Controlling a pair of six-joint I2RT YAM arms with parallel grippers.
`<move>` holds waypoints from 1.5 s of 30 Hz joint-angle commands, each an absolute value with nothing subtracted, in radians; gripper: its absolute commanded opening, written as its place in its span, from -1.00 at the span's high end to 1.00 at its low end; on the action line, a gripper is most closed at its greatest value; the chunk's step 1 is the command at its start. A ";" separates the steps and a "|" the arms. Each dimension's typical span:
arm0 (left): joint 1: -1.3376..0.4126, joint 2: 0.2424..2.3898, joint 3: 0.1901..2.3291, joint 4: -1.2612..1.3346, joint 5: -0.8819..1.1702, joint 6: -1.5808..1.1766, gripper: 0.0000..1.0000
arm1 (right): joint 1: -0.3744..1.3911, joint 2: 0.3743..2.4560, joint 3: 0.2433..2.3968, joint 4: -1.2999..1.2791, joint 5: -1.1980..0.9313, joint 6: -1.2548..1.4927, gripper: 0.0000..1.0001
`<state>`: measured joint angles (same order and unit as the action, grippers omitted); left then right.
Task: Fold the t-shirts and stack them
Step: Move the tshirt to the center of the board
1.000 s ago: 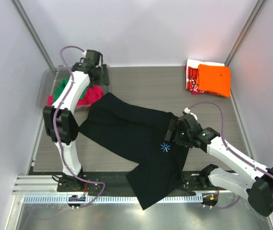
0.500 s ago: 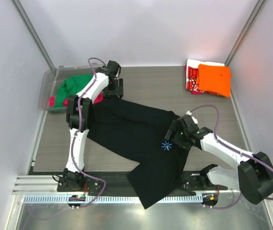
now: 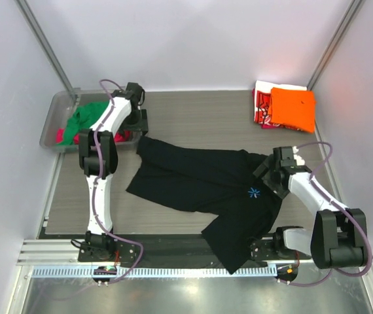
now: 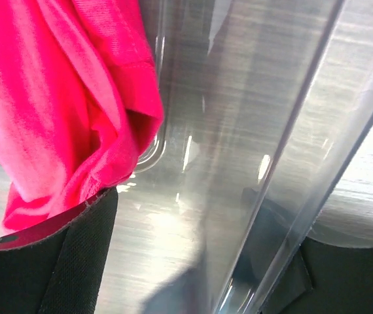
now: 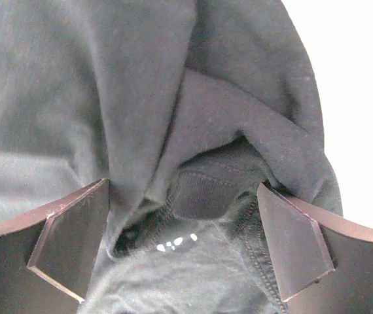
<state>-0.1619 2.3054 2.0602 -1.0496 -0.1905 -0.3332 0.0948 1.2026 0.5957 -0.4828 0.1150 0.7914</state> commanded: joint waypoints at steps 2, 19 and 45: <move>-0.075 2.240 2.046 -1.072 -0.440 -0.311 -0.54 | -0.061 1.178 0.617 -0.557 0.174 0.683 -0.99; -0.242 1.677 1.637 -0.968 -0.310 -0.442 -0.54 | 0.057 1.397 1.029 -0.534 0.055 0.454 -0.99; 0.123 1.417 1.022 -0.603 -0.190 -0.842 -0.68 | 0.089 1.069 0.845 -0.638 -0.043 0.514 -0.99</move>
